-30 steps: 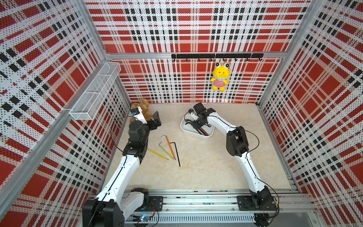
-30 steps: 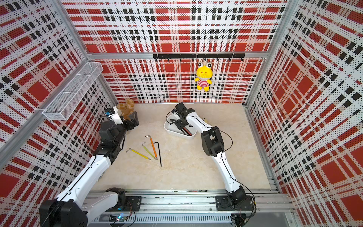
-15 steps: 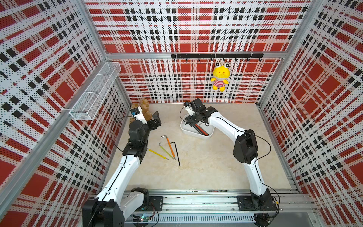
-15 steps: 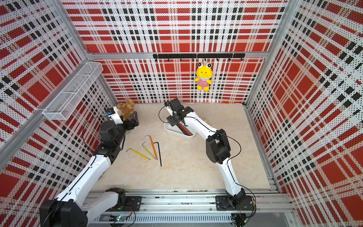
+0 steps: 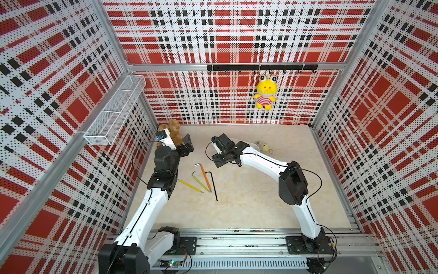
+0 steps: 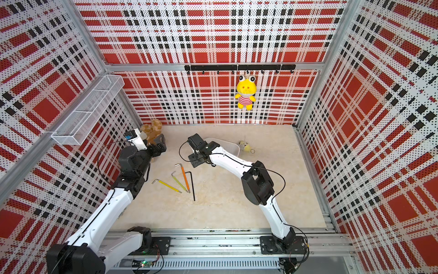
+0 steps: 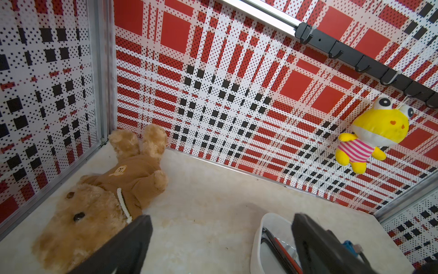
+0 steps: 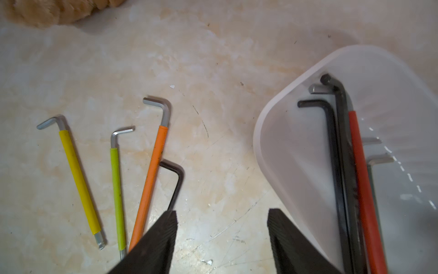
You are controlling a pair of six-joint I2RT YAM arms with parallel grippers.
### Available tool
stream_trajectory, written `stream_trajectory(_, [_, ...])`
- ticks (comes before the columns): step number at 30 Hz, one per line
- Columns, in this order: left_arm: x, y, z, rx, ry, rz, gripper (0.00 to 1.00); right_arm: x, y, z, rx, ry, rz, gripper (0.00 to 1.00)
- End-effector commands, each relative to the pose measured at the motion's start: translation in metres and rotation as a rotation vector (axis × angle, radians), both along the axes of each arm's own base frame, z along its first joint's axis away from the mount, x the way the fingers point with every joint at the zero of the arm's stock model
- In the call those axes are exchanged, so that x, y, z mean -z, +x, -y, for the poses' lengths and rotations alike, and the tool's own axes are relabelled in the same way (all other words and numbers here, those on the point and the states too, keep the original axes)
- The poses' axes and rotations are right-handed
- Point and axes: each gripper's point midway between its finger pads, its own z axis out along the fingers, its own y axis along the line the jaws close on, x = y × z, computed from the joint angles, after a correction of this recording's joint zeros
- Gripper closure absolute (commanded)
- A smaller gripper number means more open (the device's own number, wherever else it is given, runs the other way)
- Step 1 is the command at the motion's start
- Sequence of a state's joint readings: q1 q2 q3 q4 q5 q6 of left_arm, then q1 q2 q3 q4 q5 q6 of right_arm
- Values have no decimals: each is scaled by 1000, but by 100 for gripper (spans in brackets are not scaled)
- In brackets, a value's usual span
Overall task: Put the hex key on the desktop into the storage box
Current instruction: Pick up the Allen key from the center of the board.
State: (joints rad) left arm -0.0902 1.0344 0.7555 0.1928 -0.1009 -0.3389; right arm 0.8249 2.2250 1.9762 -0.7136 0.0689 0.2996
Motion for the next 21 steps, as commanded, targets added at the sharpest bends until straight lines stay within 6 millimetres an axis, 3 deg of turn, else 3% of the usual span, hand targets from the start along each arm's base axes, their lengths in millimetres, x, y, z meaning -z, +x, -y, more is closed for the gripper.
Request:
stream_trajectory(1, [-4,-2,-9,-39,-7,8,1,27,-16,-5,51,-2,-93,33])
stream_trajectory(21, [-5,-3,-13,-61,-6,6,1,84,-65,-33,-11,-110,-210,35])
